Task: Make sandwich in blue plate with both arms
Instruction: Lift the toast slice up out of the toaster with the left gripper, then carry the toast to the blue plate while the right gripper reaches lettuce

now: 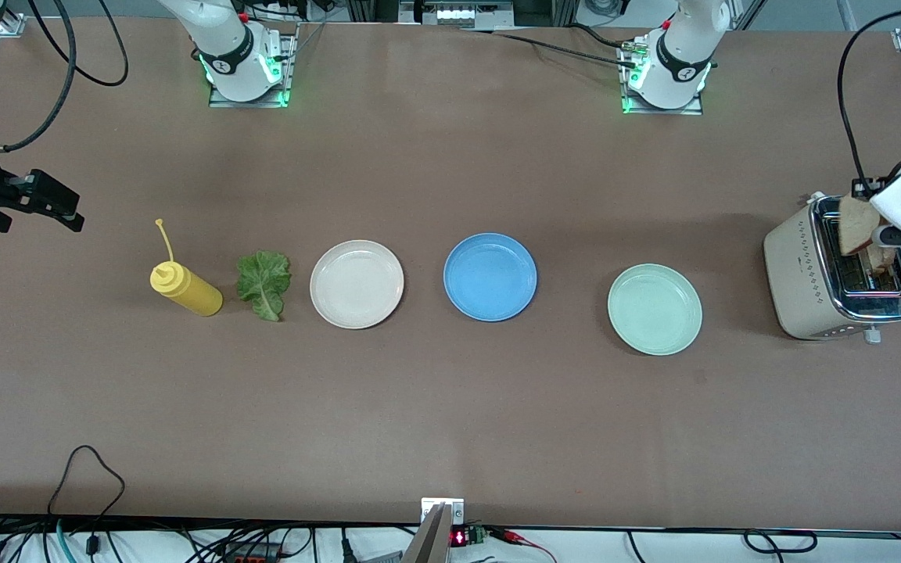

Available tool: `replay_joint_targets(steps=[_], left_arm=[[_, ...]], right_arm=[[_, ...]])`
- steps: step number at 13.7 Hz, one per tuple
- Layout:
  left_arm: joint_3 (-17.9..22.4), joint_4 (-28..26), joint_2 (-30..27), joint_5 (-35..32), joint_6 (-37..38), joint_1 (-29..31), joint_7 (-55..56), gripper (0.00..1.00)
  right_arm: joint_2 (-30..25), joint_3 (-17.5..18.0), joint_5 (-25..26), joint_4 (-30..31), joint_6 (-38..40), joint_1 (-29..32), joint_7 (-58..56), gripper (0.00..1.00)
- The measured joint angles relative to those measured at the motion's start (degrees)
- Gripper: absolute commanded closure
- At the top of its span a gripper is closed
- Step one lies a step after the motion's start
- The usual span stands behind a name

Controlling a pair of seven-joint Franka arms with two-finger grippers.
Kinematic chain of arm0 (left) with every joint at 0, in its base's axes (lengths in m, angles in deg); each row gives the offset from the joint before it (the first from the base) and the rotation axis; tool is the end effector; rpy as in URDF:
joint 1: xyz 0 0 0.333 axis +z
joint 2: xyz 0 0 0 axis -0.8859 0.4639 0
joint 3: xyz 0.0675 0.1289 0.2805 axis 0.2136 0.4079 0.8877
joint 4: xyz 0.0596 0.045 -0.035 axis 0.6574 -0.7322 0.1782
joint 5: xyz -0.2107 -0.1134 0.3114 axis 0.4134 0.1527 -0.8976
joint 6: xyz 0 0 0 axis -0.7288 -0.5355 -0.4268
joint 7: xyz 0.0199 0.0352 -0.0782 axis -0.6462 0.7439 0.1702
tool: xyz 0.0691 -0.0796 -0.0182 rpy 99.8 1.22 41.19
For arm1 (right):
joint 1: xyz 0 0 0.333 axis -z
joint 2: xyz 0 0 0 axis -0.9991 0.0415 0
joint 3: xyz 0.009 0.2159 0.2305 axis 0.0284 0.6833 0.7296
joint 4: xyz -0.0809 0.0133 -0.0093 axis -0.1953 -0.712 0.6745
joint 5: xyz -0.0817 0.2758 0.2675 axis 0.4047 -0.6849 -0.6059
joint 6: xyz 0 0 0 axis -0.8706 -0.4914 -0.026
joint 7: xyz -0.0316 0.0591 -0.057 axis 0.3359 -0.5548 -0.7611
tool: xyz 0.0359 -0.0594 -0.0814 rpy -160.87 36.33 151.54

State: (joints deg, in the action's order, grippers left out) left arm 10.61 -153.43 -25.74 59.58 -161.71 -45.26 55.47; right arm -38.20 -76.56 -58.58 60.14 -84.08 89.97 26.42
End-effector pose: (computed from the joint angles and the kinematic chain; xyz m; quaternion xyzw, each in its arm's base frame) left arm 0.5357 0.0862 0.5044 -0.9736 0.0469 0.1536 0.1622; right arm 0.5923 0.0122 0.6173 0.9988 0.0132 0.0459 0.0074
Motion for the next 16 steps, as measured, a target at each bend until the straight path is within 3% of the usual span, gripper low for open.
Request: replay_joint_targets(steps=[3,6,11,16], left_arm=[[-5.61,3.72,-0.06,4.96,2.95,-0.15,0.06,0.99],[-12.15,3.84,0.91,9.9,3.12,-0.36,0.96,0.99],[-24.33,3.87,7.69,12.63,2.6,-1.49,14.25,0.99],[-26.34,7.15,16.22,27.29,-6.92,-5.84,22.73,1.0]], right_arm=[[0.0,0.0,0.0,0.0,0.0,0.0,0.0,0.0],[0.0,0.0,0.0,-0.01,0.0,0.0,0.0,0.0],[0.0,0.02,0.0,-0.06,0.0,0.0,-0.07,0.0],[0.78,0.57,0.0,0.19,0.16,-0.44,-0.14,0.0]])
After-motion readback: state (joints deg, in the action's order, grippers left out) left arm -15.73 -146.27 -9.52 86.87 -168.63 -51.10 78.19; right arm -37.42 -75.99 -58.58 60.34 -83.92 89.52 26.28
